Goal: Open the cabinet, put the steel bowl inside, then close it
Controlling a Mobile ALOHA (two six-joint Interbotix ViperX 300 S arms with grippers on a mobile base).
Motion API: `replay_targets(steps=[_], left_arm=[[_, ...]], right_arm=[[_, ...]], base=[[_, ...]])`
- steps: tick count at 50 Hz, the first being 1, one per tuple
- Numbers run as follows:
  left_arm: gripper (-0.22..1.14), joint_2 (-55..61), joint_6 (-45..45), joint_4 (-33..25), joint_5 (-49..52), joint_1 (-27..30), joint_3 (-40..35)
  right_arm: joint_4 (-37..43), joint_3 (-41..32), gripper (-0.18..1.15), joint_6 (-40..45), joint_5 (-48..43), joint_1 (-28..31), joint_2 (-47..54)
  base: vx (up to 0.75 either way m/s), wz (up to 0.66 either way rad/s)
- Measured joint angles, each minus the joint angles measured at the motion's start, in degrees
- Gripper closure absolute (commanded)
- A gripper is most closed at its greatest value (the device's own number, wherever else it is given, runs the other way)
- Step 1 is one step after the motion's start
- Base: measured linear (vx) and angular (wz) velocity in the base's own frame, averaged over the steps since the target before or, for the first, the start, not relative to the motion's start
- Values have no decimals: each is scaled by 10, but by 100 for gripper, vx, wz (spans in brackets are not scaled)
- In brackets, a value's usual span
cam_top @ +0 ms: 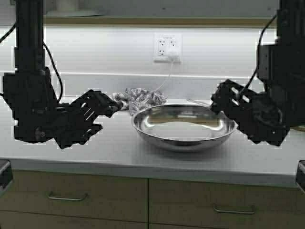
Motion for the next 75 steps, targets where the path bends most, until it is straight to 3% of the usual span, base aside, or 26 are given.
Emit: replay_targets(steps=[11, 20, 26, 35, 54, 65, 75], left_arm=[[-11, 18, -1, -2, -8, 21, -8], [-11, 44, -17, 28, -9, 29, -52], [-11, 76, -40, 41, -8, 30, -80], [-11, 105, -69, 45, -15, 35, -91], [-11, 109, -70, 45, -30, 36, -100], [-11, 112, -72, 45, -31, 39, -105], [-11, 128, -89, 44, -29, 59, -142]], right_arm=[[-70, -29, -5, 108, -105, -57, 130], [-104, -74, -5, 173, -174, -131, 203], [-127, -100, -5, 173, -186, -171, 217], [-178, -131, -5, 164, -187, -179, 222], [-175, -178, -5, 156, -187, -189, 243], [-180, -195, -5, 156, -187, -224, 254], [-249, -243, -5, 162, -184, -254, 282]], base=[[15, -2], [9, -5], [9, -7], [7, -5], [4, -3], [2, -1], [0, 0]])
